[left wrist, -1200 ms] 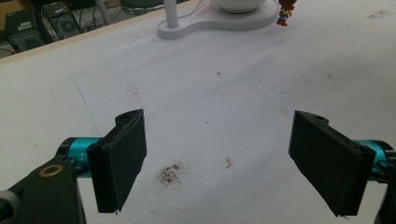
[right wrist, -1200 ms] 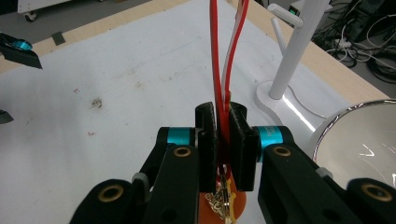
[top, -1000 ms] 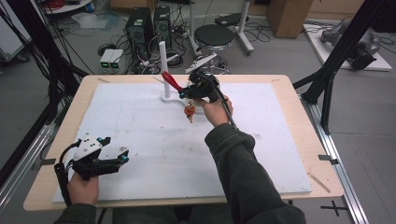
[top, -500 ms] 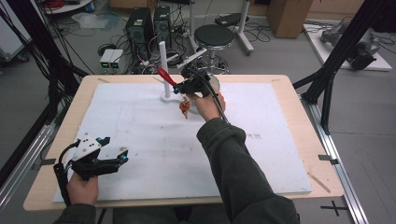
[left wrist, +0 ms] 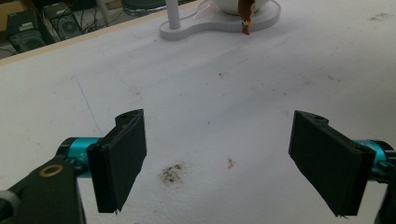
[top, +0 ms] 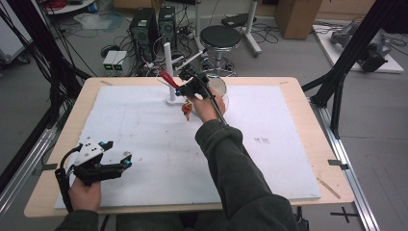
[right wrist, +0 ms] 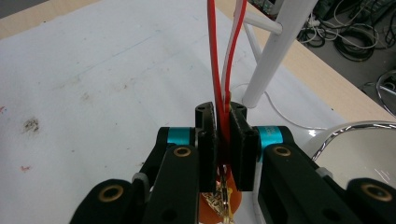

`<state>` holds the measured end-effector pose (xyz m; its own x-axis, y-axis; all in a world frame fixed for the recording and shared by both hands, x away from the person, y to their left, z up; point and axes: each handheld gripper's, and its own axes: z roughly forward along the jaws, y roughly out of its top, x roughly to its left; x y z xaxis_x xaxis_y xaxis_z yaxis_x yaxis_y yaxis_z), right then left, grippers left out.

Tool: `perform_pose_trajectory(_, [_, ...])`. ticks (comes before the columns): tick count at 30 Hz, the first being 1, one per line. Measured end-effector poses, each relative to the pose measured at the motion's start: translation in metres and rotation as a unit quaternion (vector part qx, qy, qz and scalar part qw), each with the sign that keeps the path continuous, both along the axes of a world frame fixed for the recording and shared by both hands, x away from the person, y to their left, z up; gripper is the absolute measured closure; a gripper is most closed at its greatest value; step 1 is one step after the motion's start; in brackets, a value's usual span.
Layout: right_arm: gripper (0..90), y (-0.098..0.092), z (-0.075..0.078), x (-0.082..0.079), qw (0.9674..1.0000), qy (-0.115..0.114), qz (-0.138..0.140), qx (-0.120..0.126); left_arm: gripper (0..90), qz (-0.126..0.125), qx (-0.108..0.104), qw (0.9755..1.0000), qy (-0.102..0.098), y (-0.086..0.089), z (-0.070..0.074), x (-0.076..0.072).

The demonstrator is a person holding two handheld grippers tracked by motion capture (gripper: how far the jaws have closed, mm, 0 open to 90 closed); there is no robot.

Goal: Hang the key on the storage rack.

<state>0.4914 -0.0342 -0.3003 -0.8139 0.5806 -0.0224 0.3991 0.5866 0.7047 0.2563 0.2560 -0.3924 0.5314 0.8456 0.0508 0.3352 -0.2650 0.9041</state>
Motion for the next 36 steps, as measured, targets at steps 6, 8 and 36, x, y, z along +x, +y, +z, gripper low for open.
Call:
perform_pose_trajectory(6, [83.5,-0.001,-0.004,0.004,0.9999,0.005,-0.014,-0.005,19.6,-0.003,0.002,1.0,-0.001,0.0,0.0,0.0])
perform_pose_trajectory(8, [83.5,-0.001,-0.004,0.004,0.9998,0.006,-0.017,-0.006,19.6,-0.002,0.002,1.0,-0.001,0.0,0.0,0.0])
perform_pose_trajectory(36, [83.5,0.012,-0.019,0.013,0.9978,0.003,-0.029,-0.059,19.6,0.0,0.001,1.0,-0.002,0.0,0.001,0.0])
